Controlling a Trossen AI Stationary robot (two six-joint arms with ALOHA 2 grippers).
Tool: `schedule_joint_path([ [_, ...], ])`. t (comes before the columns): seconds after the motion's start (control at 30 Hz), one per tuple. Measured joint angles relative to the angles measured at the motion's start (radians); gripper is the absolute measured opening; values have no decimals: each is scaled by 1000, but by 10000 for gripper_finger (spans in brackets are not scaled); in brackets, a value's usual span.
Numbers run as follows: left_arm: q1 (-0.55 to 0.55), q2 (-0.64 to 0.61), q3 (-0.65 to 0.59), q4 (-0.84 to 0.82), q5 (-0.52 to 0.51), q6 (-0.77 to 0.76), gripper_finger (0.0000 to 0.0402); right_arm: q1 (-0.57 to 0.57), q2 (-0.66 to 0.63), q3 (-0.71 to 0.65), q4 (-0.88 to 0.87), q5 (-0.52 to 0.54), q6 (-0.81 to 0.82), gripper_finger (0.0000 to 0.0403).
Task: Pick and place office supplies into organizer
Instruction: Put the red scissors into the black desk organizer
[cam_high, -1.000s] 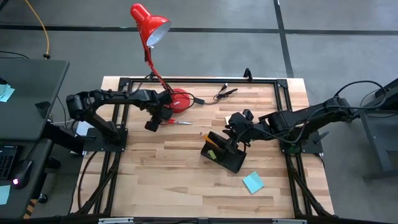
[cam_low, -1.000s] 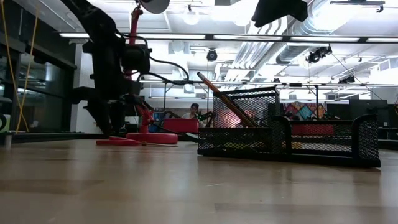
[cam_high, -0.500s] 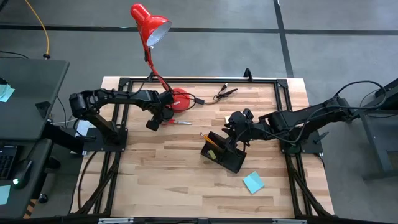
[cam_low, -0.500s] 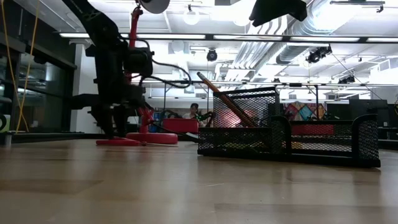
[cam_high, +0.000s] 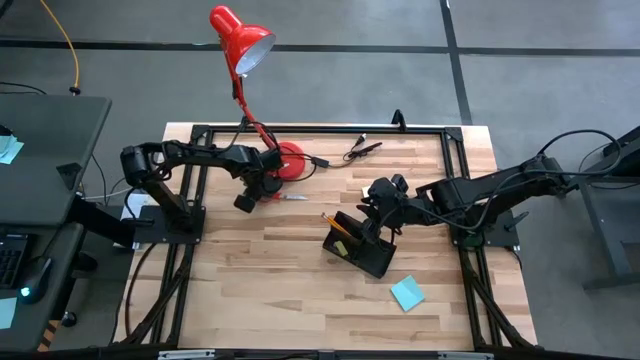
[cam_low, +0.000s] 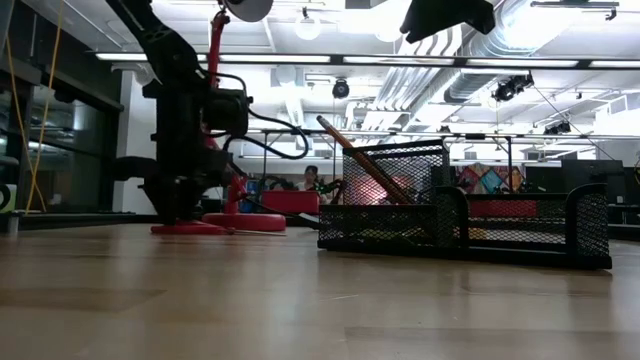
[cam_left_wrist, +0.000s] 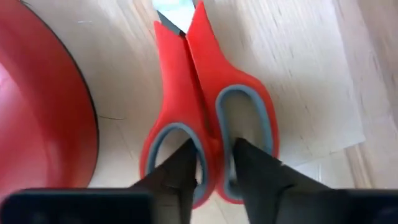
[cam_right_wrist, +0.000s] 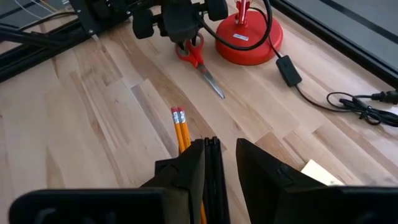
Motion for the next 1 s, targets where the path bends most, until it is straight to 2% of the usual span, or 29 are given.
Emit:
schedule_joint_path([
  [0.1, 1, 6, 16, -14, 16, 1, 39, 0, 0, 0, 0, 0, 0, 84],
  [0.17, 1, 8, 25, -20, 35, 6, 17, 0, 0, 0, 0, 0, 0, 85],
  [0.37, 0, 14, 58, -45, 18, 1, 16, -1, 0, 0, -1, 18, 0, 85],
  [0.5, 0, 15, 85, -23, 6, 0, 15, -1, 0, 0, 2, -13, 7, 85],
  [0.83, 0, 16, 152, -118, 10, 1, 15, -1, 0, 0, 0, -23, 4, 86],
  [1.0, 0, 14, 183, -139, 25, 6, 15, -1, 0, 0, 1, -90, 1, 96],
])
